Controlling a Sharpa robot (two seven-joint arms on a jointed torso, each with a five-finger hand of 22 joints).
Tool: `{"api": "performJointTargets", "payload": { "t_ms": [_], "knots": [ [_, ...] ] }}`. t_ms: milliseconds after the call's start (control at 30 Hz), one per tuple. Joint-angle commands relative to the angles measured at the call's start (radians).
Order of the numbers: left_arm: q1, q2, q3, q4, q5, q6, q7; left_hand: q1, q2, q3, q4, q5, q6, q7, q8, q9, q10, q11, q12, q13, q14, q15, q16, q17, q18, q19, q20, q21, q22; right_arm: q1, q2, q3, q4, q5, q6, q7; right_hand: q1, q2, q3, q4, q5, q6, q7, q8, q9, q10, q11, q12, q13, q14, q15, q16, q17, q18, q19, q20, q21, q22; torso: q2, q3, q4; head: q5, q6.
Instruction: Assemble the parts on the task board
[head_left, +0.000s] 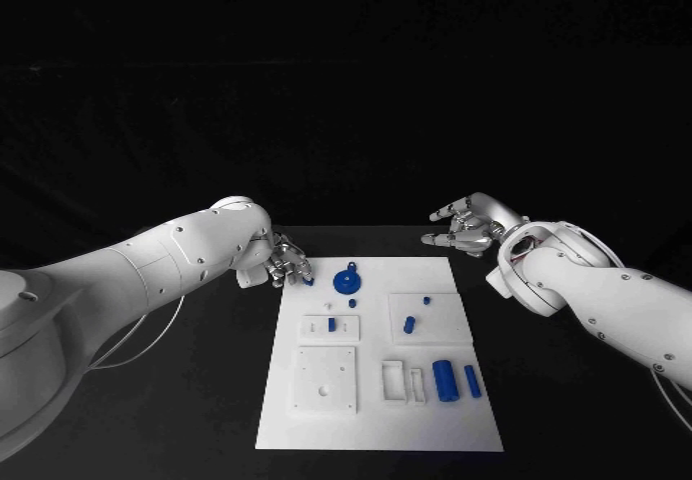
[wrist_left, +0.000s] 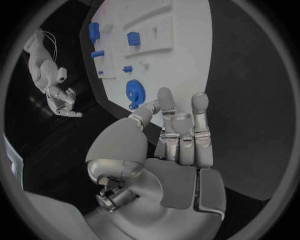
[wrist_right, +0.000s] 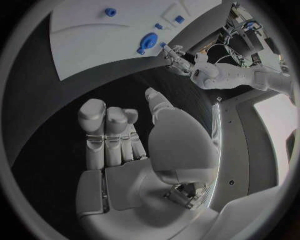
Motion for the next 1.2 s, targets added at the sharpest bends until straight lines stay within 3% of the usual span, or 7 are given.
{"api": "performJointTargets", "payload": {
  "t_ms": [33, 267, 500, 833, 1000, 1200],
  "knots": [
    [0.0, -0.01, 0.001, 0.019, 0.033, -0.034, 0.009, -0.004, -0.013, 0.03, -0.021, 0.008, 0.071, -0.059, -0.003, 0.064, 0.035, -0.009, -0.003, -0.001, 0.01, 0.0, 0.005, 0.009, 0.001, -0.001, -0.004, 0.004, 0.02, 0.0, -0.001, 0.001, 0.001, -0.001, 0.013, 0.007, -0.005, -0.001, 0.002, 0.001, 0.006, -0.003, -0.001, -0.006, -0.001, -0.002, 0.0, 0.001, 0.0, 0.001, 0.0, -0.005, 0.0, 0.012, 0.003, 0.0, -0.006, 0.104, -0.001, -0.0004, 0.0024, 0.001, 0.001],
    [0.003, -0.066, 0.002, 0.109, 0.104, -0.092, -0.006, -0.015, -0.023, 0.043, -0.031, 0.034, 0.099, -0.066, -0.013, 0.072, 0.041, -0.015, 0.011, -0.002, 0.03, -0.001, 0.018, 0.044, 0.002, 0.007, -0.005, 0.009, 0.02, 0.0, -0.008, 0.001, 0.002, 0.0, 0.013, 0.006, -0.005, -0.001, 0.002, 0.001, 0.006, -0.003, -0.001, -0.006, -0.001, -0.002, 0.0, 0.001, 0.0, 0.001, 0.0, -0.005, 0.0, 0.012, 0.003, 0.0, -0.006, 0.104, -0.005, 0.0001, 0.0084, 0.001, -0.002],
    [0.013, -0.162, 0.002, 0.272, 0.148, -0.177, -0.019, -0.028, -0.038, 0.05, -0.044, 0.075, 0.144, -0.074, -0.042, 0.066, 0.046, -0.023, 0.044, -0.018, 0.062, -0.004, 0.023, 0.108, 0.004, 0.019, -0.006, 0.016, 0.019, 0.0, -0.014, 0.001, 0.003, 0.003, 0.012, 0.006, -0.005, -0.001, 0.002, 0.001, 0.006, -0.003, -0.001, -0.006, -0.001, -0.002, 0.0, 0.001, 0.0, 0.001, 0.0, -0.005, 0.0, 0.012, 0.003, 0.0, -0.006, 0.104, -0.01, -0.001, 0.0137, -0.003, -0.007],
    [0.017, -0.291, 0.0, 0.5, 0.129, -0.279, -0.04, -0.028, -0.053, 0.047, -0.041, 0.083, 0.18, -0.084, -0.052, 0.056, 0.048, -0.03, 0.085, -0.039, 0.092, -0.005, 0.021, 0.186, 0.006, 0.032, -0.006, 0.018, 0.019, -0.001, -0.019, 0.001, 0.0, 0.005, 0.012, 0.005, -0.005, 0.0, 0.001, 0.0, 0.007, 0.0, -0.001, -0.006, -0.001, -0.002, 0.0, 0.0, 0.0, 0.001, 0.0, -0.005, -0.001, 0.012, 0.003, 0.0, -0.005, 0.104, -0.013, -0.001, 0.0169, -0.001, -0.014],
    [0.017, -0.329, -0.006, 0.577, 0.115, -0.314, -0.042, -0.027, -0.062, 0.043, -0.036, 0.086, 0.194, -0.089, -0.048, 0.062, 0.048, -0.034, 0.105, -0.047, 0.103, -0.006, 0.026, 0.217, 0.009, 0.037, -0.005, 0.022, 0.019, -0.001, -0.02, 0.001, -0.003, 0.007, 0.012, 0.005, -0.005, 0.0, 0.001, 0.0, 0.007, 0.0, -0.001, -0.006, -0.001, -0.002, 0.0, 0.0, 0.0, 0.001, 0.0, -0.005, -0.001, 0.012, 0.003, 0.0, -0.005, 0.104, -0.013, -0.0007, 0.015, 0.001, -0.016],
    [0.016, -0.358, -0.027, 0.645, 0.1, -0.361, -0.039, -0.027, -0.072, 0.047, -0.03, 0.102, 0.203, -0.093, -0.045, 0.083, 0.048, -0.037, 0.129, -0.067, 0.112, -0.007, 0.033, 0.25, 0.011, 0.041, -0.004, 0.031, 0.02, -0.001, -0.021, 0.001, -0.005, 0.008, 0.013, 0.005, -0.005, 0.0, 0.001, 0.0, 0.007, 0.0, -0.001, -0.006, -0.001, -0.002, 0.0, 0.0, 0.0, 0.001, 0.0, -0.005, -0.001, 0.012, 0.003, 0.0, -0.005, 0.104, -0.013, 0.0007, 0.0153, 0.004, -0.02]
  ]
}}
